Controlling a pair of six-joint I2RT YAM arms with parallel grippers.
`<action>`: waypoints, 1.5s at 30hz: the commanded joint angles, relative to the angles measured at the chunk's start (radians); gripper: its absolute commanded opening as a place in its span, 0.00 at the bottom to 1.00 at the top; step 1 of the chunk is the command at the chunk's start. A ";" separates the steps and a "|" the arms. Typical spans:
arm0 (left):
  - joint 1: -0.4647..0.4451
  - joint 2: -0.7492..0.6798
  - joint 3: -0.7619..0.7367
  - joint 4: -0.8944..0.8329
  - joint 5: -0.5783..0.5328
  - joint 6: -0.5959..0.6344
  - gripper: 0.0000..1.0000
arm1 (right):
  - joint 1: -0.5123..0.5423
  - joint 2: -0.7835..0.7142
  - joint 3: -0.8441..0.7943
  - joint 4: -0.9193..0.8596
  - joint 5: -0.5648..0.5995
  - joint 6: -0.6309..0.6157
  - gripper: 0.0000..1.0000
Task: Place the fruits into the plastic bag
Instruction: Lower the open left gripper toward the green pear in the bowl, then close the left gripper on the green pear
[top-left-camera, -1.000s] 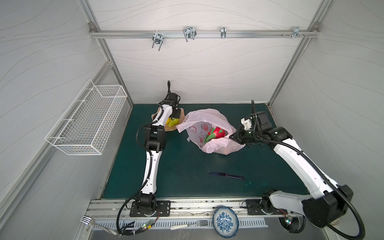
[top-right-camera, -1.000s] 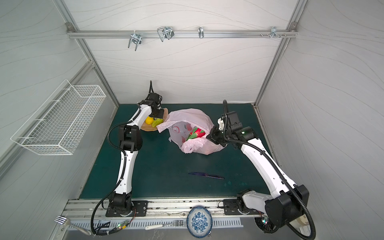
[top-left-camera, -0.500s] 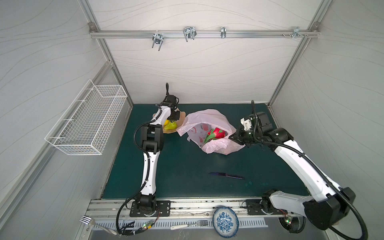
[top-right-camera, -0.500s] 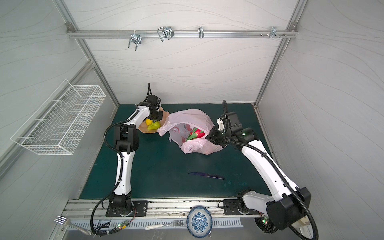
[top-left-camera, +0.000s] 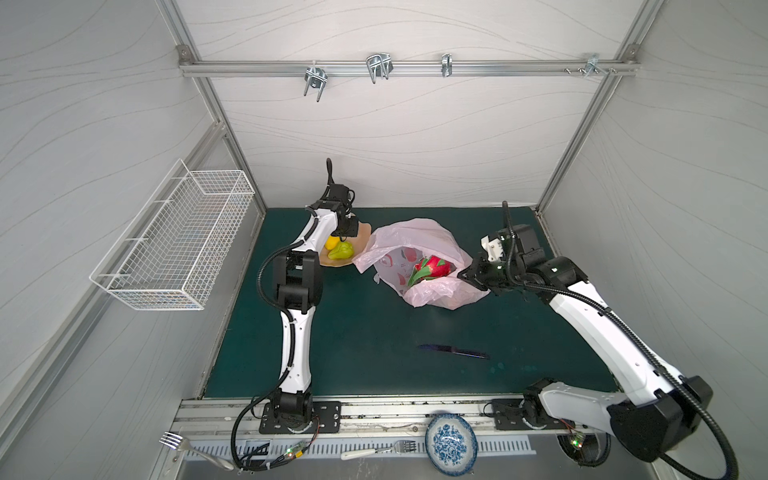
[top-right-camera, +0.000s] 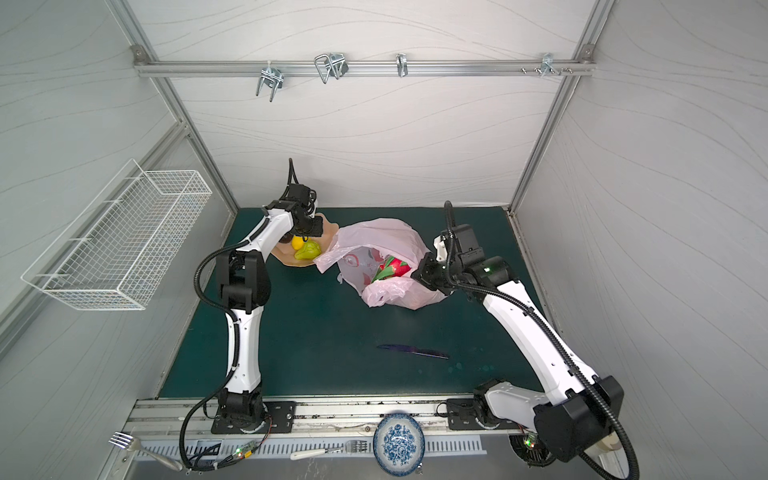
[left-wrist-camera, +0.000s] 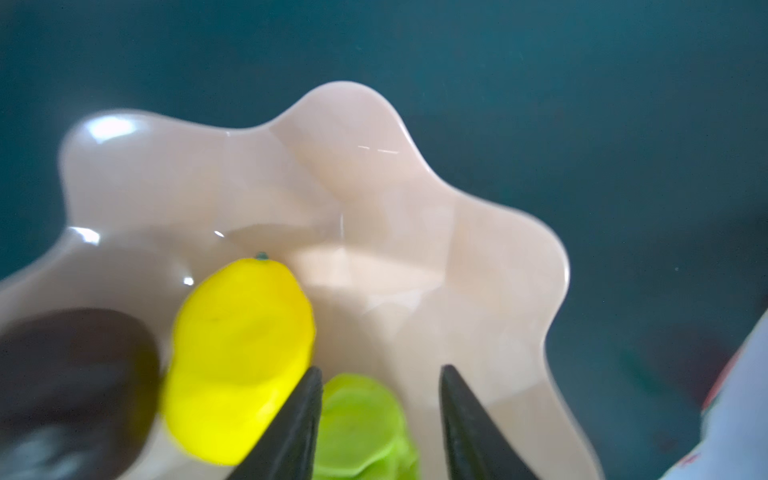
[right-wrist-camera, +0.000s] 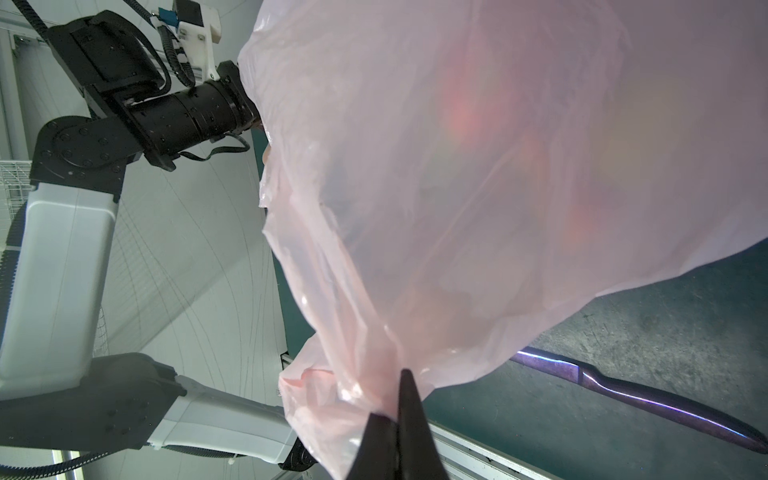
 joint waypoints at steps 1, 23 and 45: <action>0.008 -0.075 -0.049 0.004 -0.006 -0.035 0.66 | 0.007 -0.023 0.001 -0.022 0.015 0.009 0.00; 0.007 -0.025 -0.137 -0.030 -0.091 -0.090 0.76 | 0.007 -0.015 0.007 -0.014 0.005 0.008 0.00; -0.004 -0.071 -0.153 -0.041 -0.063 -0.089 0.32 | 0.007 -0.012 0.015 -0.009 0.012 0.010 0.00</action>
